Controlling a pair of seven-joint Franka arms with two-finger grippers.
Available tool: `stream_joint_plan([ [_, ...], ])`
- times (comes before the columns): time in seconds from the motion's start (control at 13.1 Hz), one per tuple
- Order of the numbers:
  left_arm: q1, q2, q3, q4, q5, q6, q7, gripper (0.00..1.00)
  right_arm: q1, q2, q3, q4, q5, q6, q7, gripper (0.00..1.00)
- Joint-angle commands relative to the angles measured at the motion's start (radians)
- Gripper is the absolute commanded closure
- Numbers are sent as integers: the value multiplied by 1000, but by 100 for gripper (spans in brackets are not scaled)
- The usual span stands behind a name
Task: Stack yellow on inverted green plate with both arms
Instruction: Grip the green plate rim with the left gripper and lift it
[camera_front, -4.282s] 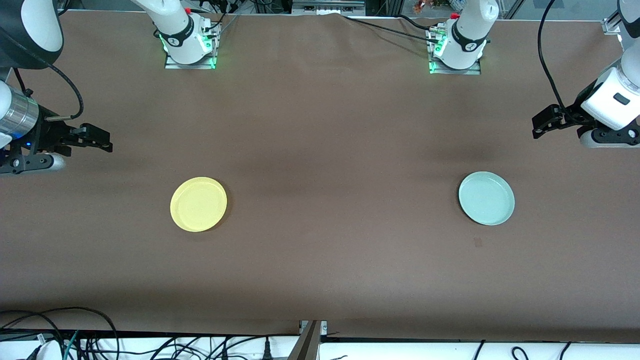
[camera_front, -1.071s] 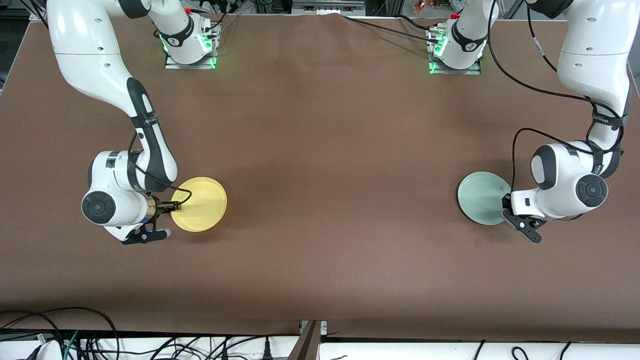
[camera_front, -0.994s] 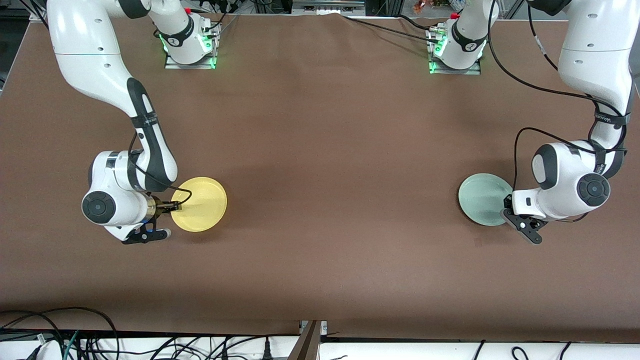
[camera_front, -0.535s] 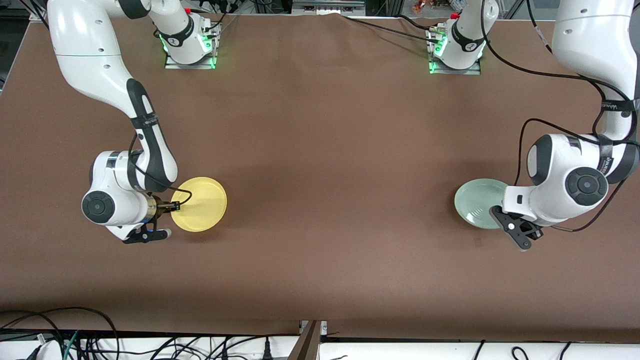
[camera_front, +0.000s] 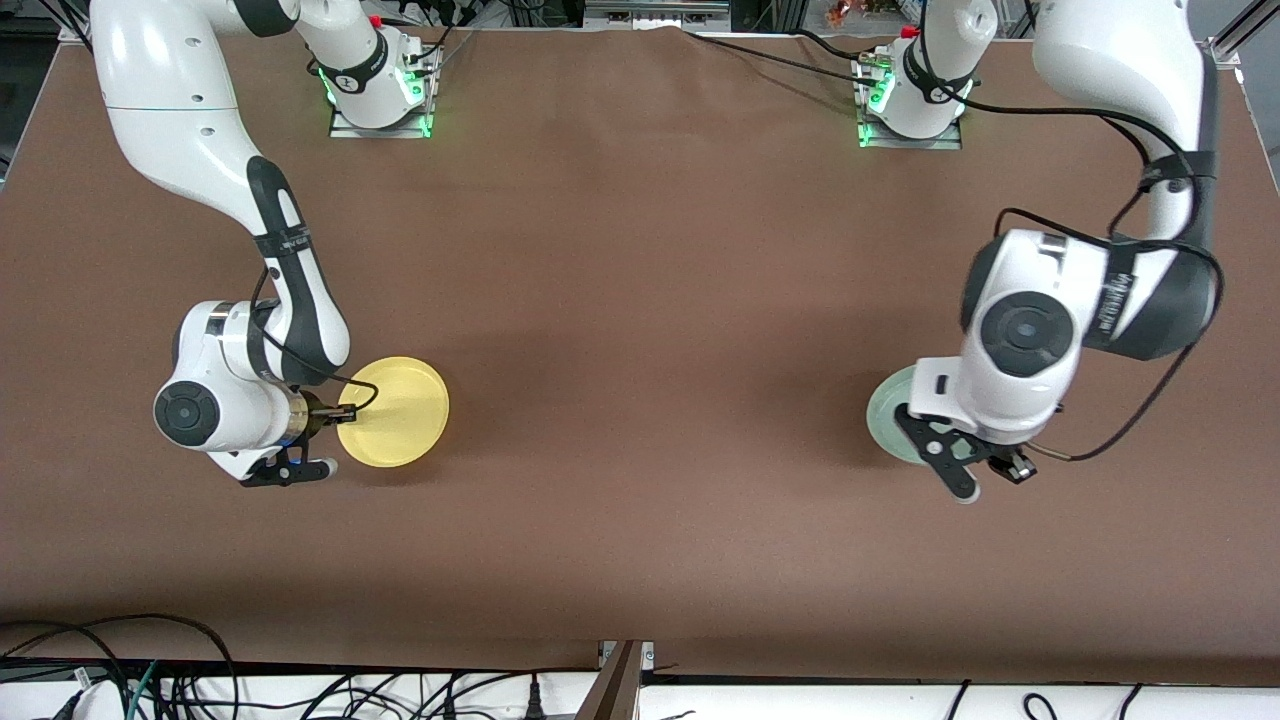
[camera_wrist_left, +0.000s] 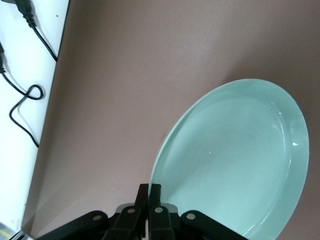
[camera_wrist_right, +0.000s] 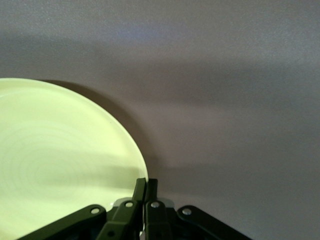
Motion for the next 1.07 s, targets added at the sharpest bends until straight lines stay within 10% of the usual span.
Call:
stream_joint_plan([
  [0.0, -103, 18, 13, 30, 134, -67, -179, 100, -4, 0, 1, -11, 17, 14, -5, 100],
  [0.99, -622, 265, 19, 30, 471, -491, -1238, 100, -9, 2, 1, -11, 17, 15, -16, 100],
])
